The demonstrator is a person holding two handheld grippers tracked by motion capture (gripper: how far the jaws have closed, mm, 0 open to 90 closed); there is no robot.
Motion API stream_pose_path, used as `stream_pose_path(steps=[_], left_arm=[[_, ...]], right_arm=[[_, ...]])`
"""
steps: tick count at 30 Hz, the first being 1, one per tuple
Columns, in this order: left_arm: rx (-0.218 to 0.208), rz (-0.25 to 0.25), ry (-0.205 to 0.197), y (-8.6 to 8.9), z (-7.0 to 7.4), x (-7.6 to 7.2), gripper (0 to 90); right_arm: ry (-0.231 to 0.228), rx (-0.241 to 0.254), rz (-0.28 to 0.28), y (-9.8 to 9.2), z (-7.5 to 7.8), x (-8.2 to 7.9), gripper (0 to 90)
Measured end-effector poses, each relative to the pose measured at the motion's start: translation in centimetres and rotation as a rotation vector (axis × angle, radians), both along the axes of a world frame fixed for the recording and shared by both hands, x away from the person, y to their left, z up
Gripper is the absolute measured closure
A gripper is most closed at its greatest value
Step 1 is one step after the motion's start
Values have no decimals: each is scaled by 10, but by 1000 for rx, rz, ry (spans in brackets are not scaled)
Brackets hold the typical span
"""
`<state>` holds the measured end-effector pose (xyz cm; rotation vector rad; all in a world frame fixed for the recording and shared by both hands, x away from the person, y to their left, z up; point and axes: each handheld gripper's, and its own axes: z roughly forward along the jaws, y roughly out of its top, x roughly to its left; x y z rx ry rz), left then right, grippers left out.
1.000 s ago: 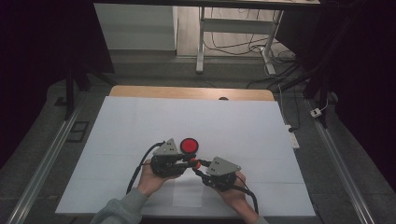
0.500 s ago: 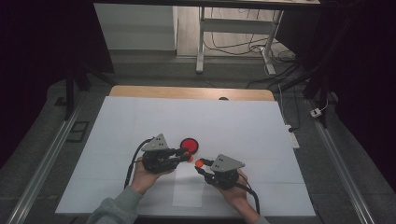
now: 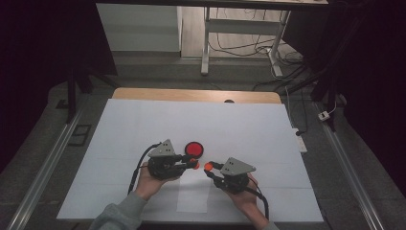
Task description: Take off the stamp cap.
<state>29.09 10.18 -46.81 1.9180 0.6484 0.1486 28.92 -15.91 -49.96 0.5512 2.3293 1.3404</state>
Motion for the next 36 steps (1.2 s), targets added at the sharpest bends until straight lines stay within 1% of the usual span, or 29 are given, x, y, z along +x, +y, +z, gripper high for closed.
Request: stream_pose_path(steps=[9, 11, 15, 17, 20, 23, 26, 28, 32, 34, 36], left_arm=[[27, 20, -15, 1, 0, 0, 731], [35, 21, -12, 2, -1, 0, 731], [37, 26, -10, 3, -1, 0, 730], [42, 30, -14, 4, -1, 0, 730], [50, 38, -19, 5, 0, 1, 730], [47, 43, -18, 7, 0, 2, 730], [48, 44, -18, 7, 0, 2, 730], [50, 44, -19, 7, 0, 2, 730], [57, 48, -24, 7, 0, 2, 730], [55, 50, -24, 8, 0, 3, 730], [56, 52, -26, 8, 0, 3, 730]], right_arm=[[12, 8, -74, -26, -1, 2, 651], [12, 12, -91, -33, -1, 2, 651], [20, 23, -116, -48, -1, 1, 651], [19, 17, -127, -56, -2, 1, 651], [21, 19, -158, -71, -2, 0, 650], [22, 23, -186, -83, 1, -1, 650], [9, 29, -211, -96, 3, -3, 650], [12, 37, -221, -103, 3, -5, 650], [18, 27, -238, -117, 0, -10, 650], [20, 18, -242, -122, -1, -12, 649], [25, 19, -246, -125, -2, -13, 649]])
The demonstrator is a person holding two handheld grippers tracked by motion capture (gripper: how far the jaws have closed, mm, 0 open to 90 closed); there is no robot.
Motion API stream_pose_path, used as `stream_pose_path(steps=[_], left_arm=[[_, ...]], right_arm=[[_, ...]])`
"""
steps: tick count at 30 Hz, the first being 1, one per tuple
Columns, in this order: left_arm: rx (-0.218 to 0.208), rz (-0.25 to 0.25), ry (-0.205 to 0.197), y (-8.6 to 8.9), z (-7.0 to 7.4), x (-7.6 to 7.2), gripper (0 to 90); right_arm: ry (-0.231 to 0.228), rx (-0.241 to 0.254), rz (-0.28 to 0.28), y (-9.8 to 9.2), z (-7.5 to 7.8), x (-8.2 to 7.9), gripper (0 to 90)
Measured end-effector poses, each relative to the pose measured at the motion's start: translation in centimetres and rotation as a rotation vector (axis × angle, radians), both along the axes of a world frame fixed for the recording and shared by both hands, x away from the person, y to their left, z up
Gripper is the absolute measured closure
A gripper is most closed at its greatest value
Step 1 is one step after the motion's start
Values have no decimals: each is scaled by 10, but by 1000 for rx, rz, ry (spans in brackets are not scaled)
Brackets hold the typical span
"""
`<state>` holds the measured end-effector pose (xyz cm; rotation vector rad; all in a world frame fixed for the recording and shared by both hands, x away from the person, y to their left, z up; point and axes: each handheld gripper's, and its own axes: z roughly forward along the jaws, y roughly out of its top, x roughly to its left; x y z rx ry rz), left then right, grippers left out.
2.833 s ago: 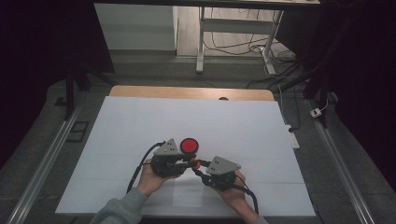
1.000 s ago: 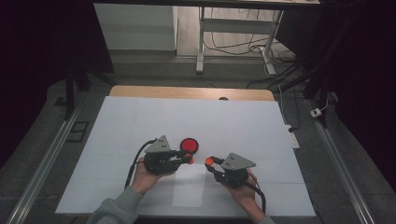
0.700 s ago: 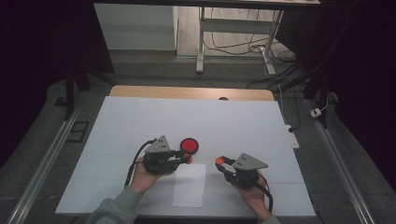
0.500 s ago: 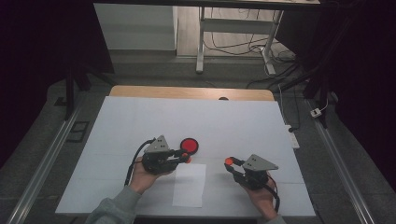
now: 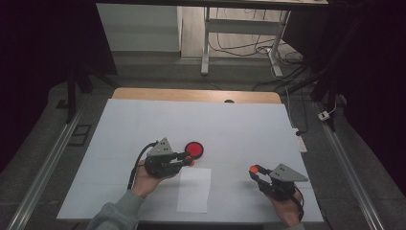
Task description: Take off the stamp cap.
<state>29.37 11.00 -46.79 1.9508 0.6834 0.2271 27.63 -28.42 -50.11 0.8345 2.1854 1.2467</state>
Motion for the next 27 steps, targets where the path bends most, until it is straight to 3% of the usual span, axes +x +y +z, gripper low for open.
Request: stream_pose_path(steps=[27], left_arm=[[6, 30, -13, 10, 3, 11, 729]], right_arm=[[6, 19, -3, -2, 1, 3, 649]])
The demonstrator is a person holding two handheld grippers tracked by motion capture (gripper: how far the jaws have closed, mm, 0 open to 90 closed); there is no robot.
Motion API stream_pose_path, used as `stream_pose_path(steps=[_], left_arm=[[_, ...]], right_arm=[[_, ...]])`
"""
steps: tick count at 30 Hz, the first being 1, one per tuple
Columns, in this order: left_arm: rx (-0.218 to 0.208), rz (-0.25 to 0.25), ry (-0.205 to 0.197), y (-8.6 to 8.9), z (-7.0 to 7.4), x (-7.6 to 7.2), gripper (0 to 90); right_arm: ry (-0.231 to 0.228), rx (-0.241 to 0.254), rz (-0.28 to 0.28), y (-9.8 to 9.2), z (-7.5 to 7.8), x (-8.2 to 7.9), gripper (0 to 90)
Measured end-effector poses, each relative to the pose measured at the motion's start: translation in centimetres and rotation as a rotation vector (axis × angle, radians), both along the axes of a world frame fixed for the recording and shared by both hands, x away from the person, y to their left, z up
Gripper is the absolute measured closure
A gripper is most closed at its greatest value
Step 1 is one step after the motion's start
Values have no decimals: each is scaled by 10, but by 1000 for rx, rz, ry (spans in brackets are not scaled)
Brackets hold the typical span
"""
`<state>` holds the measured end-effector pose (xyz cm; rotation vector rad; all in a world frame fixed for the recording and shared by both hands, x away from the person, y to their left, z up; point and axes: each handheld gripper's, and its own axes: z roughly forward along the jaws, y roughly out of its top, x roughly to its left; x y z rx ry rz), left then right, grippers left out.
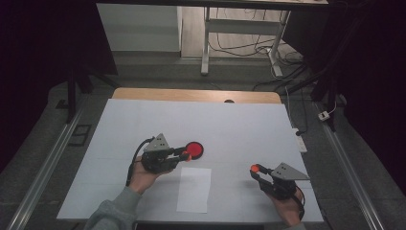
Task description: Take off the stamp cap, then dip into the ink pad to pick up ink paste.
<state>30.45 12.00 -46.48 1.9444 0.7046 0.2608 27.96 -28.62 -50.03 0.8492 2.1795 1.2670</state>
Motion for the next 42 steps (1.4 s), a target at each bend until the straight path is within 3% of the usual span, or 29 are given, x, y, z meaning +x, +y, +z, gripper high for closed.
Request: stream_pose_path(steps=[13, 27, 35, 42], left_arm=[[4, 11, -9, 2, 4, 14, 729], [15, -11, -22, -9, 12, 32, 729], [36, 17, -3, -11, 4, 49, 729], [29, 26, 14, -12, -5, 59, 729]], right_arm=[[4, 4, -13, -2, 0, 1, 649], [-3, 10, -20, -3, 1, 0, 649], [-5, 8, -26, -4, 2, 0, 649], [-6, 3, -28, -4, 1, 1, 649]])
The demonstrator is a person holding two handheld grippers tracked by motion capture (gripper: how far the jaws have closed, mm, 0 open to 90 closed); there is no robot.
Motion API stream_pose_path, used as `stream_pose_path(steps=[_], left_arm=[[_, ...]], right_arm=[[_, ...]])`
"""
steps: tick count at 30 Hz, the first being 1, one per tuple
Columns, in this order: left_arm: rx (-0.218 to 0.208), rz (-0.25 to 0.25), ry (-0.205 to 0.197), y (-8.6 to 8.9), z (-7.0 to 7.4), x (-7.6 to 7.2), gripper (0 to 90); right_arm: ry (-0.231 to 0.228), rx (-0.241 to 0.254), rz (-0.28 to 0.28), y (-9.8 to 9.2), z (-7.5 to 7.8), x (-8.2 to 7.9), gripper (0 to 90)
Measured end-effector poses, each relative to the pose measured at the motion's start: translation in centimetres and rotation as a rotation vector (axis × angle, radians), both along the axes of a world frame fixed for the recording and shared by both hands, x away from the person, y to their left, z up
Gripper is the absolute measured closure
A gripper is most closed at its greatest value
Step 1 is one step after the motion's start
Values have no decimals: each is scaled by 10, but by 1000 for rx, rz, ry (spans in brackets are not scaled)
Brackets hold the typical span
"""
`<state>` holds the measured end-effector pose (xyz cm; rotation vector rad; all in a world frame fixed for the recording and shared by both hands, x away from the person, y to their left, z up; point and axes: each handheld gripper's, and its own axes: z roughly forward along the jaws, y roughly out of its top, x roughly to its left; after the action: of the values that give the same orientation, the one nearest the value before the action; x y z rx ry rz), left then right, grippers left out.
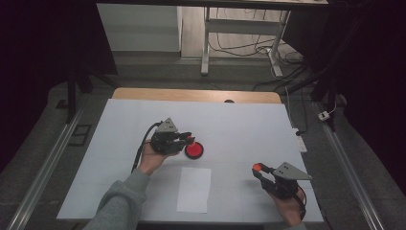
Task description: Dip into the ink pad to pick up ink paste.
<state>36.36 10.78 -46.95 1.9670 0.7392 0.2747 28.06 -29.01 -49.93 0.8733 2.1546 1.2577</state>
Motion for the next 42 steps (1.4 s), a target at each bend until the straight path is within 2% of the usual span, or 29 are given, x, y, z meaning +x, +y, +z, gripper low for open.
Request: stream_pose_path(steps=[19, 25, 42], left_arm=[[82, 11, 41, -13, -30, 15, 729], [86, 23, 60, -15, -39, 21, 729], [109, 30, 61, -20, -48, 22, 729]], right_arm=[[-3, -2, 2, 1, 1, 0, 649], [-3, -2, 5, 1, 0, 0, 649], [-5, -3, 7, 0, 1, 0, 649]])
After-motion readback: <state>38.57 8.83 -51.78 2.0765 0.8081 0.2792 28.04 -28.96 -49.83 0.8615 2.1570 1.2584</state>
